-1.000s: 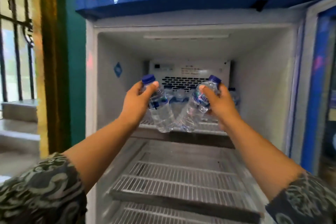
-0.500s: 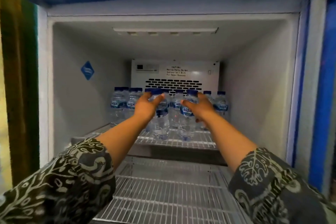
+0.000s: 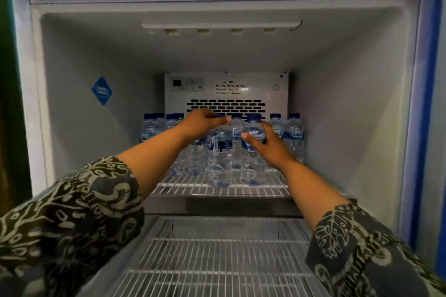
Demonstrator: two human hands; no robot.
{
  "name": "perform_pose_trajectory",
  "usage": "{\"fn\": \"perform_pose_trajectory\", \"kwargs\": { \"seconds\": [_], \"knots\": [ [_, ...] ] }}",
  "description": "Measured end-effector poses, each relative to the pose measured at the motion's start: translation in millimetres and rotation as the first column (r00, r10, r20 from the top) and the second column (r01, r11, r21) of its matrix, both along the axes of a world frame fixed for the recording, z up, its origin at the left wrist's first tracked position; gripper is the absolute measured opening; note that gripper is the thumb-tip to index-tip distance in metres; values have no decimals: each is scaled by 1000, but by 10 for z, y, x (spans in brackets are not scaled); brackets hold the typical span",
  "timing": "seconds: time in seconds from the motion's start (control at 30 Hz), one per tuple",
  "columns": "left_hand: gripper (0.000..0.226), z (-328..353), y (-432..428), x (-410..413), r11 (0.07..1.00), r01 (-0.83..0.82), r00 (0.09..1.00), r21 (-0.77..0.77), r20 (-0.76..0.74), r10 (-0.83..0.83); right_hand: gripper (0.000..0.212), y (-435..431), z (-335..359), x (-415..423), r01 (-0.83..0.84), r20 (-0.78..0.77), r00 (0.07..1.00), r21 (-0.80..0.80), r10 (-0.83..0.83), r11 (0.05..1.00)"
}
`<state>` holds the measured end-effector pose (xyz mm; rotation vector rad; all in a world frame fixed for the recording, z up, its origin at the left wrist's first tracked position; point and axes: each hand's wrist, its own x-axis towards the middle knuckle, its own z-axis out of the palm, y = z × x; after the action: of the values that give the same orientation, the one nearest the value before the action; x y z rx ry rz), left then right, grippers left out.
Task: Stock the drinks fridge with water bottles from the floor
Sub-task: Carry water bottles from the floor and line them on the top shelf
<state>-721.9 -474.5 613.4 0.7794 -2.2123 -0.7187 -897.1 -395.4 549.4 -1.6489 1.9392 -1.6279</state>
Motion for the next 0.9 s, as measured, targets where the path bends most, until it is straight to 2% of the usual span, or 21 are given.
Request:
{"fn": "perform_pose_trajectory", "kwargs": {
  "seconds": [0.1,0.27,0.37,0.47,0.67,0.77,0.9],
  "knots": [
    [44,92,-104,34,996,78,995,-42,58,-76,79,18,-17,-35,-5,-19,1000,36,5,999],
    [34,148,-276,-79,982,86,982,-166,178,-56,69,-9,-36,-34,-61,5,998,38,61,997],
    [24,115,-384,-222,956,15,982,-294,183,41,73,-13,-45,-41,-65,28,998,36,64,997],
    [30,70,-440,-343,920,-69,977,-385,162,141,78,25,-41,-23,-53,18,998,49,52,997],
    [43,65,-548,-506,726,-179,880,-664,223,420,72,32,-30,-16,-69,24,997,27,69,997],
    [45,70,-641,-518,674,-226,832,-703,221,510,68,6,-44,-37,-81,24,996,21,80,997],
    [44,66,-668,-538,674,-261,800,-691,237,552,68,-45,-58,-69,-89,44,995,18,88,996]
  ]
}}
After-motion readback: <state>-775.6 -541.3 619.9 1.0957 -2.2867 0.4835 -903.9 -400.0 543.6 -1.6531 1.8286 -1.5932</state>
